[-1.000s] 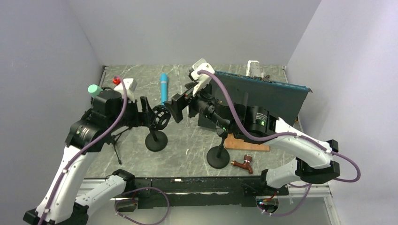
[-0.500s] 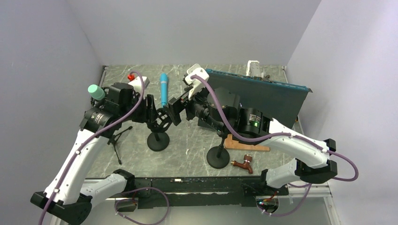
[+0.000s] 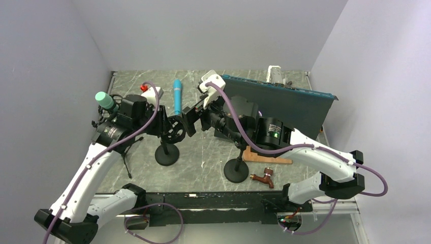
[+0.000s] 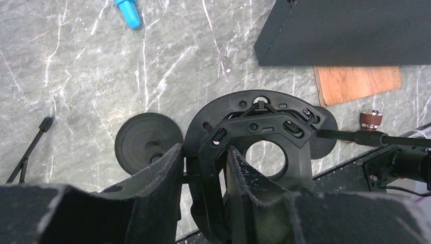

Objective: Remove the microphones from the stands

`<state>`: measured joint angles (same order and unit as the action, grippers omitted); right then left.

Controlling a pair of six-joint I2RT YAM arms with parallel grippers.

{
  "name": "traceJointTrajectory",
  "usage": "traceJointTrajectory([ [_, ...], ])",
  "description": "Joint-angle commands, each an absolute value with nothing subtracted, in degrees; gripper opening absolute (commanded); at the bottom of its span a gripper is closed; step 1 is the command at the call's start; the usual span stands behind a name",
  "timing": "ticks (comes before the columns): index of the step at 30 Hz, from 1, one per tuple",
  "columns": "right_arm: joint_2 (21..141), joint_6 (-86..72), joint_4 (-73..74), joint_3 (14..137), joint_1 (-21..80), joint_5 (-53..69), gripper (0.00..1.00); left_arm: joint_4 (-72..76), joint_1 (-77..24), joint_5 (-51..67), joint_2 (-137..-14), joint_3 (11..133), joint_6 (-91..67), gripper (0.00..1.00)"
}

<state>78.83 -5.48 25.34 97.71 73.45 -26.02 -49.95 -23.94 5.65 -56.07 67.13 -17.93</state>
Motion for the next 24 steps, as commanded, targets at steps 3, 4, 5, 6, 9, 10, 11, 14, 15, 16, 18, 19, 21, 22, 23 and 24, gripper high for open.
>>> traceJointTrajectory([
  [3,78.03,-4.92,23.14,97.63,73.62,-27.21,0.98,-52.5,-22.79,4.01,-54.95,57.54,-18.91,0.33],
  [4,78.02,-4.88,23.12,97.47,73.6,-27.24,0.98,-52.33,-22.23,4.2,-54.48,56.06,-19.33,0.32],
  [5,78.03,-4.92,23.1,97.39,73.59,-27.25,0.98,-52.22,-21.68,4.23,-53.89,54.72,-19.71,0.32],
  [6,78.07,-4.9,23.04,97.26,73.64,-27.25,0.98,-52.14,-21.2,4.25,-53.04,53.41,-20.07,0.31],
  [9,78.55,-5.0,23.25,97.4,73.6,-27.02,0.98,-51.74,-20.08,3.53,-50.29,50.32,-21.75,0.32],
  [10,78.79,-5.07,23.29,97.38,73.56,-26.87,0.98,-51.19,-19.76,3.98,-49.41,49.63,-22.19,0.32],
  [11,78.9,-5.09,23.29,97.43,73.57,-26.74,0.98,-50.09,-19.44,4.19,-48.79,48.9,-22.78,0.32],
  [14,79.39,-5.14,23.2,97.46,73.57,-26.37,0.99,-48.13,-18.63,5.24,-48.46,48.13,-23.36,0.34],
  [15,79.63,-5.16,23.53,97.8,73.61,-26.18,0.99,-47.95,-18.56,5.64,-48.73,48.75,-23.19,0.34],
  [16,79.82,-5.07,23.82,98.17,73.59,-26.19,0.99,-47.91,-18.55,5.82,-48.92,49.75,-23.01,0.35],
  [18,79.9,-5.01,24.35,98.76,73.62,-26.22,0.99,-47.76,-18.54,6.22,-49.23,52.37,-22.24,0.27],
  [19,79.86,-4.94,24.36,98.81,73.55,-26.26,0.99,-47.97,-18.47,6.52,-49.41,54.07,-21.82,0.16],
  [21,79.41,-4.95,24.04,98.45,73.59,-26.32,0.99,-48.41,-18.46,7.05,-50.07,57.51,-21.17,0.0],
  [22,79.11,-5.01,23.92,98.24,73.62,-26.41,0.99,-48.46,-18.5,7.59,-50.4,59.27,-20.77,0.0],
  [23,78.85,-5.01,23.96,98.13,73.6,-26.48,1.0,-48.32,-18.47,8.26,-50.71,60.74,-20.55,0.0],
  [24,78.59,-4.97,24.06,98.06,73.56,-26.62,0.99,-47.7,-18.46,8.68,-51.06,62.22,-20.3,0.0],
])
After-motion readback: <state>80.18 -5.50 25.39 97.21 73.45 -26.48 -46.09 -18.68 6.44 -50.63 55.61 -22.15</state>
